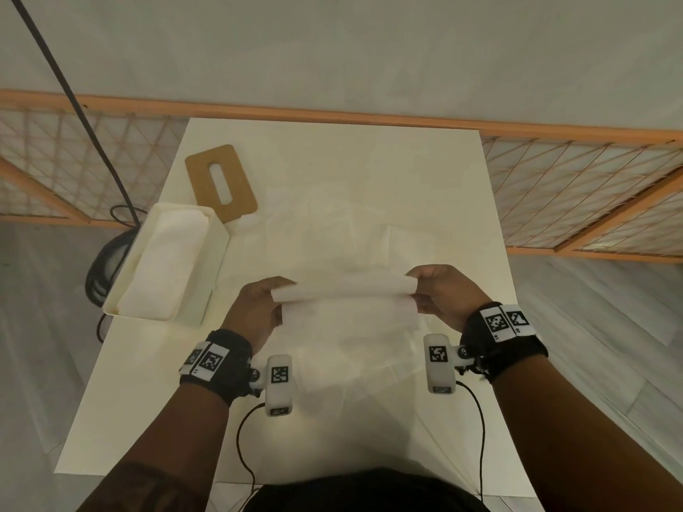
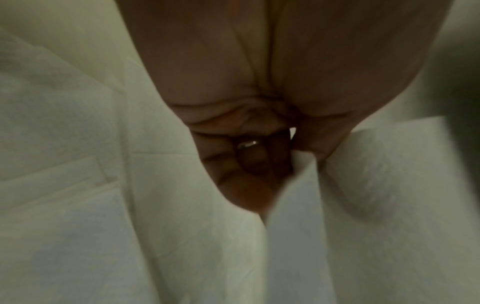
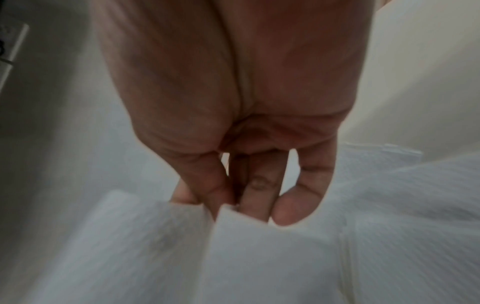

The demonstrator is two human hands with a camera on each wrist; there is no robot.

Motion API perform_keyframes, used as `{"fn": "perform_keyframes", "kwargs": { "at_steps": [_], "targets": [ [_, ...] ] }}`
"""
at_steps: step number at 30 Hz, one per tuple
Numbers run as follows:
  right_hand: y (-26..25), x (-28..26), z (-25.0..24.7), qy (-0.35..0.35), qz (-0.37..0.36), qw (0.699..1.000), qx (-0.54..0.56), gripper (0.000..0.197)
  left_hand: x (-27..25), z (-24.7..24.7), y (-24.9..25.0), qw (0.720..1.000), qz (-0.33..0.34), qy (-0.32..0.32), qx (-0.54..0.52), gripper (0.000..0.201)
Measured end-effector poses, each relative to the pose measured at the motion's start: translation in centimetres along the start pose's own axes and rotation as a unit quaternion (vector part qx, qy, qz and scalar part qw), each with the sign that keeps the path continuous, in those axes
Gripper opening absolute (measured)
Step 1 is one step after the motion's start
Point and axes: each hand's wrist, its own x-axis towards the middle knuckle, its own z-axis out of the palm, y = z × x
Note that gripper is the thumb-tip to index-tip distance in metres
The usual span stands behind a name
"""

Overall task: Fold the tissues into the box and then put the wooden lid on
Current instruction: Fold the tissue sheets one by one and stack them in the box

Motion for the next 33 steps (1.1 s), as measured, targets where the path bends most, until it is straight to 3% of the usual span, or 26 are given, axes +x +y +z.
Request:
{"fn": "perform_keyframes", "kwargs": {
  "at_steps": [2,3,6,8,10,12,15,17,20,29,31,33],
  "targets": [
    [0.4,0.1,0.0,-0.004,0.007,1.0,0.023,0.04,-0.2,-0.3,0.0,0.999,-0.027,-0.033,-0.003,0.033],
    [0.4,0.1,0.0,-0.006,0.01,0.999,0.034,0.042,-0.2,-0.6,-0.1,0.997,-0.046,-0.054,-0.005,0.031],
    [0.3,0.0,-0.2,-0.006,0.032,0.994,0.106,0.03,-0.1,-1.0,-0.2,0.991,-0.078,-0.1,-0.037,0.02],
    [0.3,-0.1,-0.1,-0.008,0.043,0.991,0.13,0.023,0.1,-0.6,-0.5,0.994,-0.089,-0.063,-0.031,0.025],
    [0.6,0.1,0.0,0.001,0.034,0.996,0.087,0.017,0.6,-0.3,-1.3,0.996,-0.075,-0.016,0.044,0.025],
    [1.3,0.4,0.1,0.018,0.003,1.0,0.006,0.016,0.7,-0.2,-1.9,0.985,-0.035,-0.001,0.166,0.009],
    [2.9,0.5,-0.1,0.067,-0.031,0.996,-0.048,0.016,0.2,-0.3,-2.9,0.968,-0.016,0.001,0.252,0.023],
    [4.1,0.3,0.1,0.091,-0.037,0.993,-0.066,0.015,-0.7,0.2,-3.5,0.958,-0.02,-0.003,0.284,0.022],
    [6.0,-0.1,0.9,0.08,-0.026,0.987,-0.138,0.013,-1.9,0.7,-5.0,0.935,-0.035,-0.006,0.354,0.017],
    [7.3,1.4,2.7,0.122,-0.02,0.912,-0.392,0.012,-2.0,0.6,-8.6,0.867,-0.013,0.032,0.497,0.02],
    [6.7,2.1,3.4,0.175,-0.041,0.894,-0.41,0.008,-2.1,1.0,-8.7,0.834,0.021,0.05,0.548,0.013],
    [5.5,3.2,4.5,0.178,-0.082,0.888,-0.416,0.014,-2.3,1.6,-8.7,0.801,0.081,0.07,0.588,0.022]
  ]
}}
